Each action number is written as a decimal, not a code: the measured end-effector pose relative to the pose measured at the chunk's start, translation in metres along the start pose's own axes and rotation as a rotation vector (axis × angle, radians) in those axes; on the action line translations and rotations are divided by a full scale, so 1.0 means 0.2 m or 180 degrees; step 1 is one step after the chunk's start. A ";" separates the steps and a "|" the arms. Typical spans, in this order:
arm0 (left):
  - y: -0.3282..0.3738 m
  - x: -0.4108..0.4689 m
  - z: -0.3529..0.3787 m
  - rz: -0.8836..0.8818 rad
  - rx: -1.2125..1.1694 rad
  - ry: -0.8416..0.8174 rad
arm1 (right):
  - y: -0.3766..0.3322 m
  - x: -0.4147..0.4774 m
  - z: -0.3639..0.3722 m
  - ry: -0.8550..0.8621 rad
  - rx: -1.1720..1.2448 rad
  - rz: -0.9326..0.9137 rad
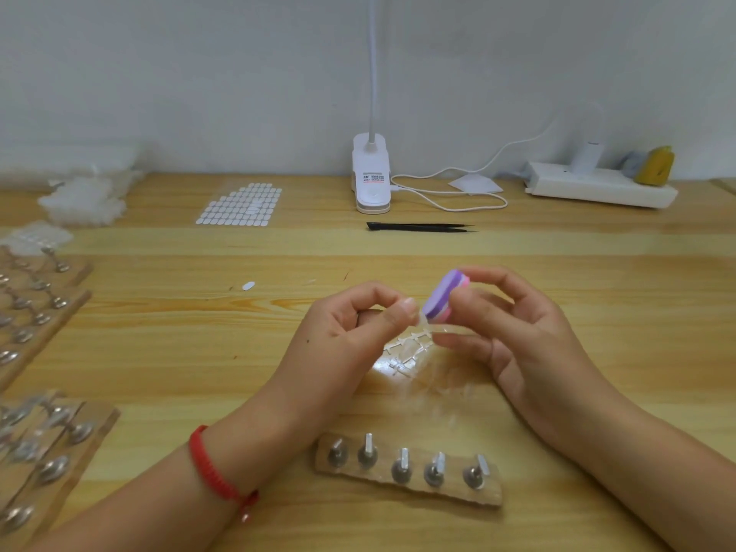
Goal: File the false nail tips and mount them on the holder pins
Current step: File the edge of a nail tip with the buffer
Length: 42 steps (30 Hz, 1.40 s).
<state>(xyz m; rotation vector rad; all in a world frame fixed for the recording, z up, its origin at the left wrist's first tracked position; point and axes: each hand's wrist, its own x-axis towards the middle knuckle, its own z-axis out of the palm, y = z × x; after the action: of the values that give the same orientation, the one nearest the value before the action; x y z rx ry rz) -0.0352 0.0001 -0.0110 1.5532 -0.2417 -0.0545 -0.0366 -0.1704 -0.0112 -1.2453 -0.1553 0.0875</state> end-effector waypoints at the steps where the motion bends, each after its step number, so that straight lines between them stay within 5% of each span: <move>1: 0.00 0.00 0.00 -0.0002 0.0000 -0.0001 | 0.00 0.00 0.00 0.0017 0.0056 0.0016; 12: 0.01 0.00 0.00 0.0022 -0.0101 0.0084 | -0.01 -0.01 0.01 -0.0437 -0.0348 0.0125; 23: 0.00 -0.01 0.01 0.0215 -0.0055 -0.0163 | 0.00 0.01 -0.01 -0.0117 -0.0080 0.0163; 42: -0.01 0.01 -0.01 0.0228 -0.0272 0.0341 | 0.00 0.01 -0.02 -0.0340 -0.0028 0.0347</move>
<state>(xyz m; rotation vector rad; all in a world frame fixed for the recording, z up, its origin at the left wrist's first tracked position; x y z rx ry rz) -0.0320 0.0009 -0.0132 1.4566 -0.2075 0.0736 -0.0329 -0.1738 -0.0132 -1.2581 -0.1804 0.2480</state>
